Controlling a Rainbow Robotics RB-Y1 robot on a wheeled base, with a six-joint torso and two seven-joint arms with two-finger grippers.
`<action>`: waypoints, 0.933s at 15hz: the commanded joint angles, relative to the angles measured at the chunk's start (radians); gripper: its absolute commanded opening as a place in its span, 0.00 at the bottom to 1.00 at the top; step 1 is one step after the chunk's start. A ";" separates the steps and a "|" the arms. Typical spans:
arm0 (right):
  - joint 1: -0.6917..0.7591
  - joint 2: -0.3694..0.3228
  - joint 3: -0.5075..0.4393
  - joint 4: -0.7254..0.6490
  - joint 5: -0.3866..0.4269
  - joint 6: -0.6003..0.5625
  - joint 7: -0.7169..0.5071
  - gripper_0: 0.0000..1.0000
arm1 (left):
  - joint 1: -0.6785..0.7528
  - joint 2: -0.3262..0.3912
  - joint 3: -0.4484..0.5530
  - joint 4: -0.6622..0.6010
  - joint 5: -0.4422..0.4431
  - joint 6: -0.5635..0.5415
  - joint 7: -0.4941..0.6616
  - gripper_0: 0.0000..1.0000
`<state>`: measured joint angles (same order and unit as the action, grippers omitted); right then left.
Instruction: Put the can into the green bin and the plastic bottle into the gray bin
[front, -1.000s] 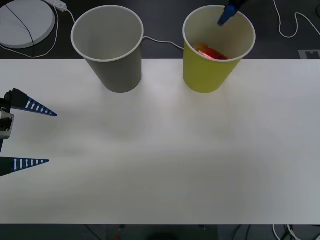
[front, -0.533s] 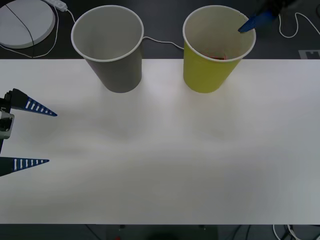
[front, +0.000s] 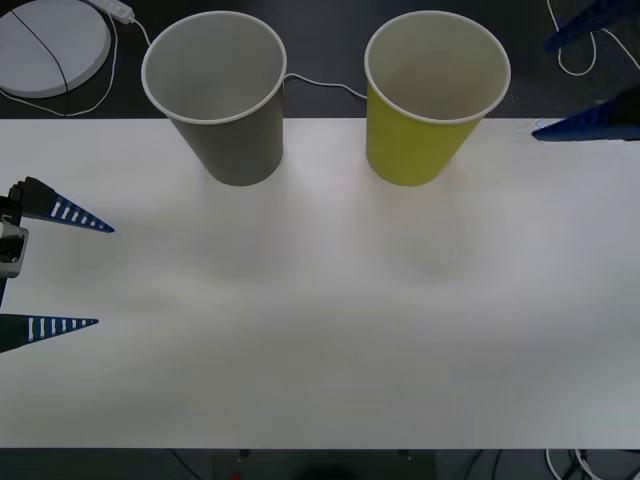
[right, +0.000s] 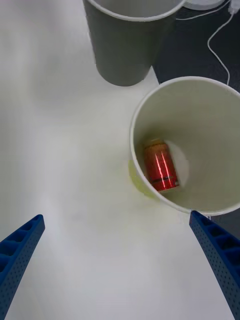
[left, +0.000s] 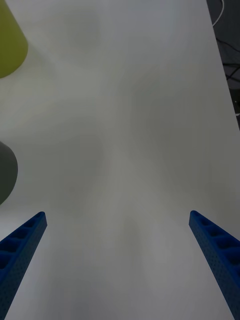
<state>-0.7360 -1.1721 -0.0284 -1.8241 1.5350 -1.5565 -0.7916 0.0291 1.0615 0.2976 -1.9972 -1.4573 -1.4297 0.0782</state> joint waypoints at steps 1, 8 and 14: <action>0.161 0.000 -0.119 -0.060 -0.070 0.000 0.091 1.00 | 0.000 0.000 0.000 0.000 0.000 0.000 0.000 1.00; 0.477 0.005 -0.301 -0.162 -0.179 0.023 0.293 1.00 | 0.000 0.000 0.000 0.000 0.000 0.000 0.000 1.00; 0.675 0.052 -0.392 -0.185 -0.211 0.047 0.460 1.00 | 0.000 0.000 0.000 0.000 0.000 0.000 0.000 1.00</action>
<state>-0.0801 -1.1316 -0.4097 -2.0071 1.3238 -1.5092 -0.3480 0.0291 1.0615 0.2976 -1.9972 -1.4573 -1.4297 0.0782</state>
